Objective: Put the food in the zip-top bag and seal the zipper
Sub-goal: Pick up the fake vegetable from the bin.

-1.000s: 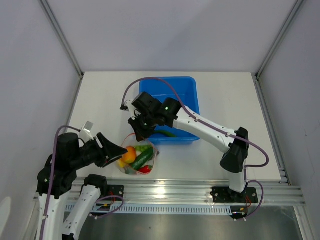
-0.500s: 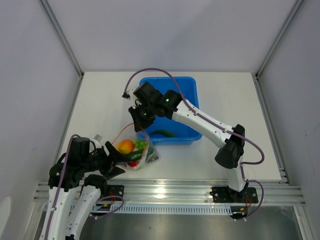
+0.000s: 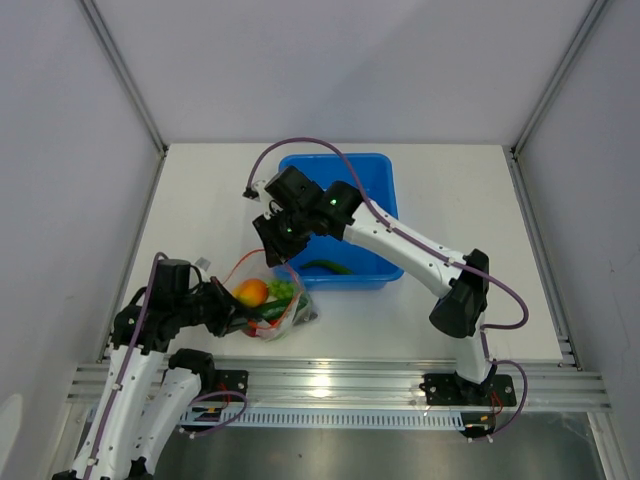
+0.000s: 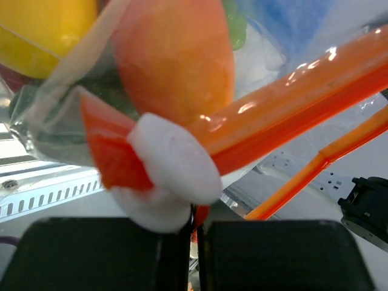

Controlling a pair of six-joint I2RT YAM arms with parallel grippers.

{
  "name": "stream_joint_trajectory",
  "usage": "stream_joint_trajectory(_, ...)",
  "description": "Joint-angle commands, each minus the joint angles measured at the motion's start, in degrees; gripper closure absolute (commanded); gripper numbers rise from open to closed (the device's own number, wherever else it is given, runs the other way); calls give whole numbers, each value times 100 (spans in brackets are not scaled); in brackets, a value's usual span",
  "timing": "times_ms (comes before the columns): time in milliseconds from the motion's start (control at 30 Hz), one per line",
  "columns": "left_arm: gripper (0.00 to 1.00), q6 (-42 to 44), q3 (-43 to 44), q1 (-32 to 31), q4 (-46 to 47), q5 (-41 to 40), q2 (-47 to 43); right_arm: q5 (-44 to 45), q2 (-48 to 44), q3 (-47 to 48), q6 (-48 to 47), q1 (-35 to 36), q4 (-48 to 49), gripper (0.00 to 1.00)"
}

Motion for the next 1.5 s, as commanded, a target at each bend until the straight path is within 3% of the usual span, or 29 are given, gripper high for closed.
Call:
stream_joint_trajectory(0, 99, 67, 107, 29, 277, 121, 70, 189, -171, 252, -168, 1, -112, 66)
stream_joint_trajectory(33, 99, 111, 168, 29, 251, 42, 88, 198, -198, 357, -299, -16, -147, 56)
stream_joint_trajectory(133, 99, 234, 212, 29, 154, -20, 97, 250, -320, 524, -580, -25, -288, 43)
stream_joint_trajectory(333, 99, 445, 212, 29, -75, -257, 44, 15, -1023, 349, -1179, -340, 185, 27)
stream_joint_trajectory(567, 99, 691, 124, 29, -216, -346, 53, -74, -1156, 200, -1188, -1332, 300, 22)
stream_joint_trajectory(667, 100, 753, 124, 29, -259, -398, -17, -232, -1015, 7, -1188, -1799, 344, 15)
stream_joint_trajectory(733, 99, 805, 133, 29, -294, -442, -9, -460, -884, -282, -1188, -1967, 406, 4)
stream_joint_trajectory(933, 99, 1043, 343, 29, -514, -504, 202, -1041, -235, -653, -1231, -2372, 292, 2)
stream_joint_trajectory(1133, 99, 1122, 459, 38, -550, -557, 317, -1270, 267, -1048, -1425, -2355, 352, 8)
stream_joint_trajectory(1300, 99, 1148, 432, 29, -497, -521, 352, -1778, 452, -1408, -1522, -2390, 590, 5)
stream_joint_trajectory(1467, 99, 1210, 432, 38, -514, -530, 387, -1623, 505, -1733, -1548, -2267, 670, 5)
